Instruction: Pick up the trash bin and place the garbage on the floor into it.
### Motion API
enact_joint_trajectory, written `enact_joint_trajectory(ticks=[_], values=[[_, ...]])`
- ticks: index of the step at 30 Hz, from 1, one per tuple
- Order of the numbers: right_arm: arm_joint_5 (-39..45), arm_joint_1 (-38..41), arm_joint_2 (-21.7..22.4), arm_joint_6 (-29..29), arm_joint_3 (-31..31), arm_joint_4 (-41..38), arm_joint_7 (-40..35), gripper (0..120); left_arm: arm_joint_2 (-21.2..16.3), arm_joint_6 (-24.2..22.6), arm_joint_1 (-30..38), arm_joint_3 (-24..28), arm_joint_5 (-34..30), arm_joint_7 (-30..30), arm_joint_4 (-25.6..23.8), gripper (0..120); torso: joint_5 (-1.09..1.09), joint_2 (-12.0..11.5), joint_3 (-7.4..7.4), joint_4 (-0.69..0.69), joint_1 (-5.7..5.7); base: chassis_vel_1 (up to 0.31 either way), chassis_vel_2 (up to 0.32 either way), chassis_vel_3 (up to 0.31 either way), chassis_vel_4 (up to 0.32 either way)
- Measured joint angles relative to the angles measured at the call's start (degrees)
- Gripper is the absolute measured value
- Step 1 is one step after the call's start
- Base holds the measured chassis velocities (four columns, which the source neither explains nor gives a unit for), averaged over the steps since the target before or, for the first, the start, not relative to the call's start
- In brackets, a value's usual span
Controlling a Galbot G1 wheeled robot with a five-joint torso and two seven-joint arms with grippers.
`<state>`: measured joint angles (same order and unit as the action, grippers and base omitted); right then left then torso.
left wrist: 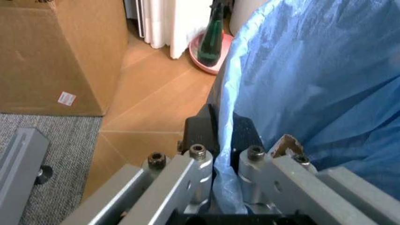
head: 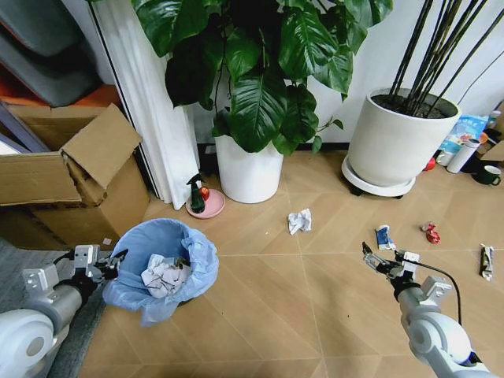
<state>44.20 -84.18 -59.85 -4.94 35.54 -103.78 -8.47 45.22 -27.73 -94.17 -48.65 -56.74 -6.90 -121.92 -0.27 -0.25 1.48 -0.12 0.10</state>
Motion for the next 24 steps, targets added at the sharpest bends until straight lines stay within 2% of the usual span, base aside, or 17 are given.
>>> enact_joint_trajectory(ticks=[24], values=[[2.46,0.16,-0.07,-0.47,-0.25,-0.2,-0.53,100,0.29,-0.11,-0.57,-0.19,-0.03,-0.17,-1.01,0,0.01,0.0,0.0,0.0,0.0,-0.081,0.077,0.078,-0.072]])
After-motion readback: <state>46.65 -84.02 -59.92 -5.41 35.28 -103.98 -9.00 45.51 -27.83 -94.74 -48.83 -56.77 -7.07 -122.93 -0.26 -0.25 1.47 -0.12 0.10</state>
